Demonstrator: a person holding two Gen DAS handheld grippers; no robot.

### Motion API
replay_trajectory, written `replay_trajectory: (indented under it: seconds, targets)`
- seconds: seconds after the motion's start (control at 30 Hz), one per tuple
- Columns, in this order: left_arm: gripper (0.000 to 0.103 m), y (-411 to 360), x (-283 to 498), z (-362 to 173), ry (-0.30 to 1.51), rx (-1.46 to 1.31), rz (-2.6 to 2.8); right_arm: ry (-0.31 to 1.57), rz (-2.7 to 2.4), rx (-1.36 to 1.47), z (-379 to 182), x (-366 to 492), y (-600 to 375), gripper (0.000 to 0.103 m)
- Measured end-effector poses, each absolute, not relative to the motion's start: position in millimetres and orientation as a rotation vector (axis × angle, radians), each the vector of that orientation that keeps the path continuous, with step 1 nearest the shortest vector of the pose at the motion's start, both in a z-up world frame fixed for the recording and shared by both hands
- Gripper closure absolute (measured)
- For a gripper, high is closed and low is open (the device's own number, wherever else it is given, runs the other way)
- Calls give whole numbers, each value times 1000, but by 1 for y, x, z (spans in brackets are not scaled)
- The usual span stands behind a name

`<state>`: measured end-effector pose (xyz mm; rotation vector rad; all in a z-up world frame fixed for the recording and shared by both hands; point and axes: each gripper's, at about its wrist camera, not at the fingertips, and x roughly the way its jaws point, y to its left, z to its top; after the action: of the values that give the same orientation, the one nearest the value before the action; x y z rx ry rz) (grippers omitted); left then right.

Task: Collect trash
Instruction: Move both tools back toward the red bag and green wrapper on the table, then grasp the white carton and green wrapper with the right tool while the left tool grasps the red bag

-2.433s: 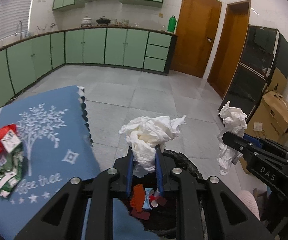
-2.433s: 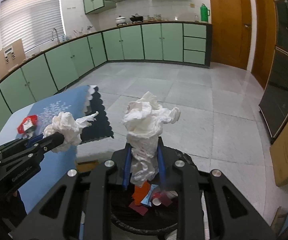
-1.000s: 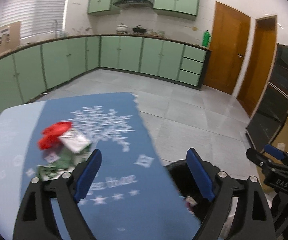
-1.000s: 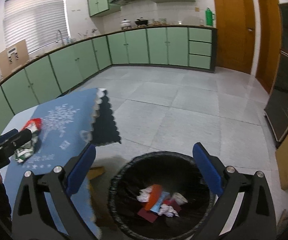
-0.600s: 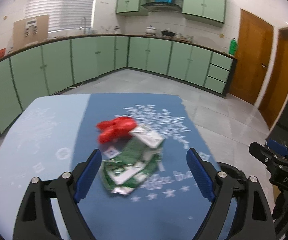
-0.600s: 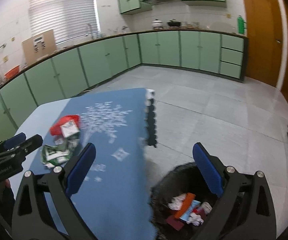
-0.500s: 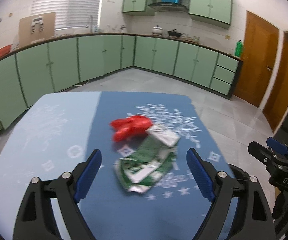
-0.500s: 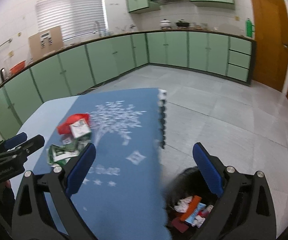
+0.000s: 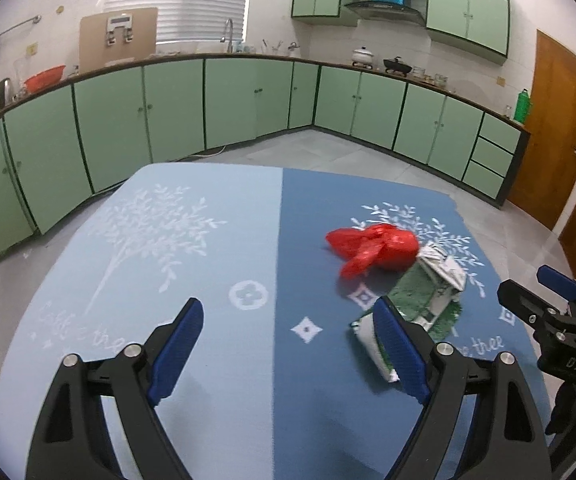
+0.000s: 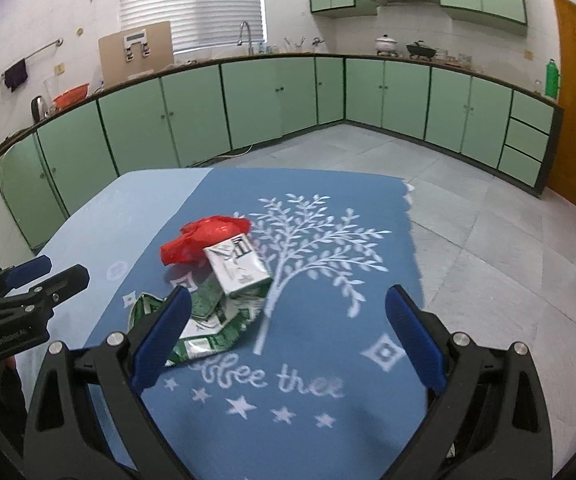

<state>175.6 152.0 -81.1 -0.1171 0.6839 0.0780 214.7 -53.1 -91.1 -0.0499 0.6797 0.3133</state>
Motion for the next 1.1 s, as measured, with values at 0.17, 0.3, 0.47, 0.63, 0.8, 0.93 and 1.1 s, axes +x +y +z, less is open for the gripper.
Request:
replay_trajectory:
  seconds: [0.17, 0.3, 0.47, 0.63, 0.8, 0.93, 1.1]
  targets:
    - [18, 159, 180, -85, 694, -122, 84, 701, 337, -70, -102, 225, -39, 8]
    - [18, 165, 184, -89, 703, -132, 90, 726, 349, -79, -113, 235, -30, 9]
    - [18, 173, 188, -93, 712, -142, 100, 759, 362, -66, -122, 249, -23, 16]
    - [18, 177, 192, -95, 719, -146, 105, 799, 385, -53, -128, 260, -20, 26]
    - [18, 176, 194, -98, 729, -149, 103, 834, 439, -55, -133, 263, -15, 55]
    - [18, 171, 196, -99, 732, -144, 93, 828, 460, -28, -130, 260, -19, 62]
    - [18, 167, 199, -98, 736, -144, 82, 801, 457, -33, -123, 253, -26, 64]
